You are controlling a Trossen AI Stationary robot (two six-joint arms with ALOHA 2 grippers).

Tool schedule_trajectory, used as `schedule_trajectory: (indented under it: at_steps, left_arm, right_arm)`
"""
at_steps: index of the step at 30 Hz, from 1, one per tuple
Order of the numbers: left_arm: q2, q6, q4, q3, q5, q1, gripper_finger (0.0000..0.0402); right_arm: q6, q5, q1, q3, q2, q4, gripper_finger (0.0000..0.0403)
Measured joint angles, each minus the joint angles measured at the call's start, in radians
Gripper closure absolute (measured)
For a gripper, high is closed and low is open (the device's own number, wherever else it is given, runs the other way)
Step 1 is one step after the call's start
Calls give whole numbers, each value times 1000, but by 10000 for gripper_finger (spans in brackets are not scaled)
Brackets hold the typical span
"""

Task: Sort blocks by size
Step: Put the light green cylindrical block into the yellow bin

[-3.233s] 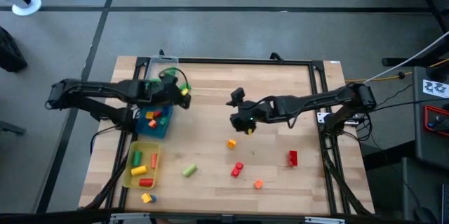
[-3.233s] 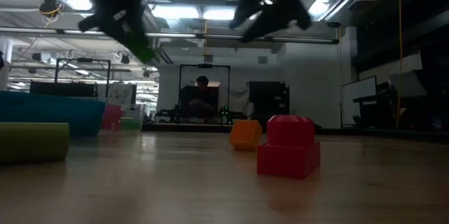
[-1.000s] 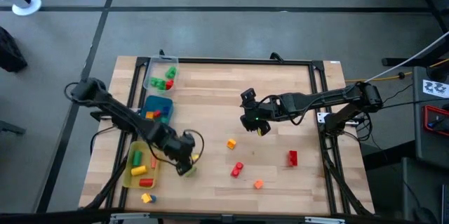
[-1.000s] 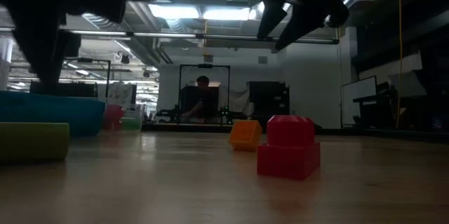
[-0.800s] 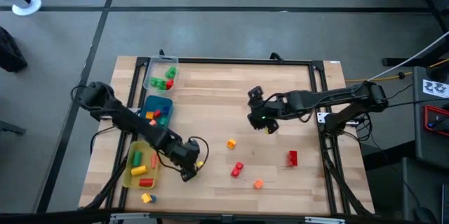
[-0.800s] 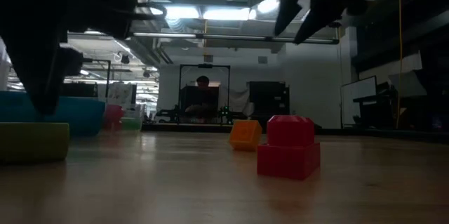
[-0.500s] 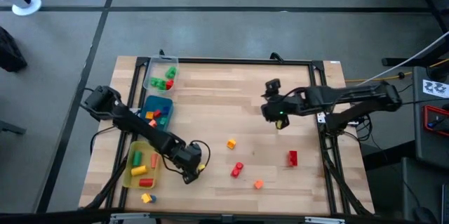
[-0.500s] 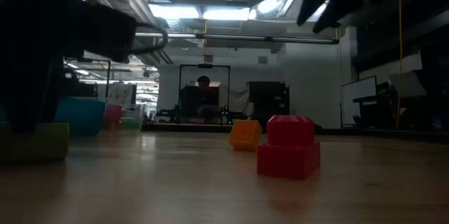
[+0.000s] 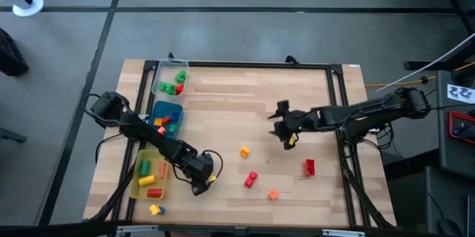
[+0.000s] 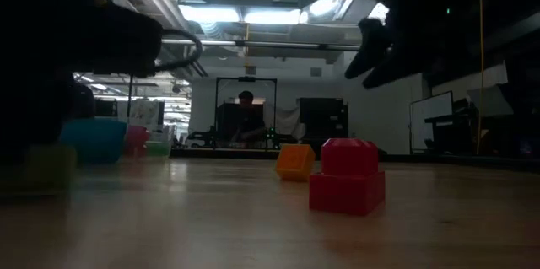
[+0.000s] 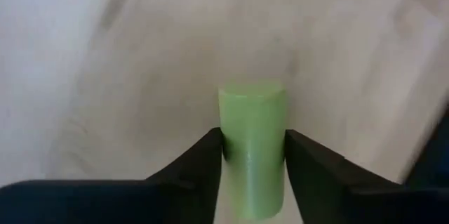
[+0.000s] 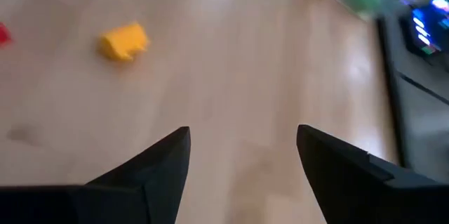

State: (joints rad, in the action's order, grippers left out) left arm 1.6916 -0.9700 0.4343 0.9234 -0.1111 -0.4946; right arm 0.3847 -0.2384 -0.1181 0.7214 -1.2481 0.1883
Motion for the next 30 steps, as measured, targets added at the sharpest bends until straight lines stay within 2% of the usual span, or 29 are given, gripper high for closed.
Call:
schedule_trajectory:
  at_steps: [4, 12, 17, 20, 25, 30]
  left_arm:
    - [-40, 34, 5, 0, -64, 4, 310]
    - [-188, 22, 31, 0, -95, 34, 310]
    - [-319, -62, 191, 0, -146, 39, 296]
    - [-398, -163, 322, 0, -188, 39, 299]
    - [-514, -292, 493, 0, -202, 35, 299]
    - [-575, -392, 683, 0, -201, 10, 294]
  right_arm:
    - [0, 87, 0, -62, -71, -206, 141]
    - [54, 201, 0, -69, -248, -413, 141]
    - [137, 306, 0, -68, -319, -495, 141]
    - [190, 379, 0, -69, -341, -527, 141]
    - [260, 389, 1, -55, -369, -540, 141]
    - [312, 389, 1, -13, -418, -540, 141]
